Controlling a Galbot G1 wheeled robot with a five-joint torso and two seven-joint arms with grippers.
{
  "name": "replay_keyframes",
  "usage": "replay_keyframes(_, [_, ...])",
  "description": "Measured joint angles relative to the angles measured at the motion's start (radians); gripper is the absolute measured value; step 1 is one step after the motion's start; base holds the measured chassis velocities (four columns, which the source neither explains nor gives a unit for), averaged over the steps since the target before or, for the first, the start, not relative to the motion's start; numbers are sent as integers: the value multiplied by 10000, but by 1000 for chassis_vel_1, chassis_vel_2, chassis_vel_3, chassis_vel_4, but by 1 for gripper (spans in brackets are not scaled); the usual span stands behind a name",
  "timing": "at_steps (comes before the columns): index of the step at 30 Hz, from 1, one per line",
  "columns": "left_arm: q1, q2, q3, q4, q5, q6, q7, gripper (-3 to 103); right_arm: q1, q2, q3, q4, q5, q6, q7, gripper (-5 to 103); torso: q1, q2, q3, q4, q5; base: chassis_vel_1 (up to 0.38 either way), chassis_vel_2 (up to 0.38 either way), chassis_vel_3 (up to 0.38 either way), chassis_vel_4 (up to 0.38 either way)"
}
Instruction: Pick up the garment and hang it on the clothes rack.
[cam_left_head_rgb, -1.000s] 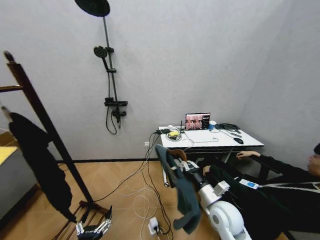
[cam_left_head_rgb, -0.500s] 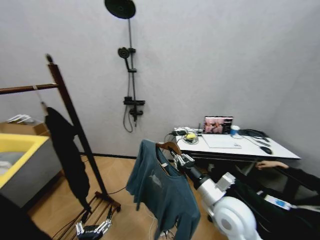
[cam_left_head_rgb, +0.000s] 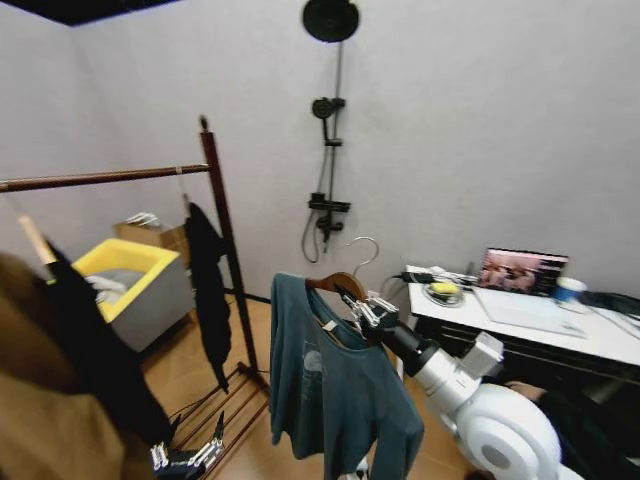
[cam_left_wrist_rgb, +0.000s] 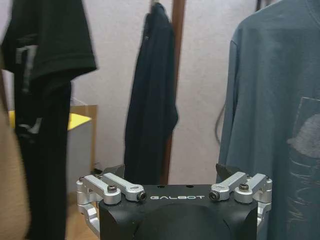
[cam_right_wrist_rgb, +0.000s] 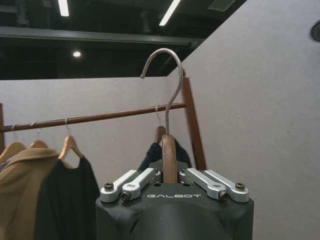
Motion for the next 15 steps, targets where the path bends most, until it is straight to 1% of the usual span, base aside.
replay_keyframes(4, [0,0,0,0,0,0,0,100,743,-110,-507,-197,336,-185,216,10,1,-1,1,0,2,129,129,138,121])
replay_keyframes(10, [0,0,0,0,0,0,0,100,1199,-143,-929,-298,734,-321,407,10,1,0,0,-1,1,125,131,127,127])
replay_keyframes(13, [0,0,0,0,0,0,0,100,1377,-108,-1182,-378,760,-331,484,10,1,0,0,-2,1,133,129,122,135])
replay_keyframes(15, [0,0,1,0,0,-1,0,100,1875,104,-1643,-692,594,-321,663,10,1,-1,1,-4,0,130,127,132,113])
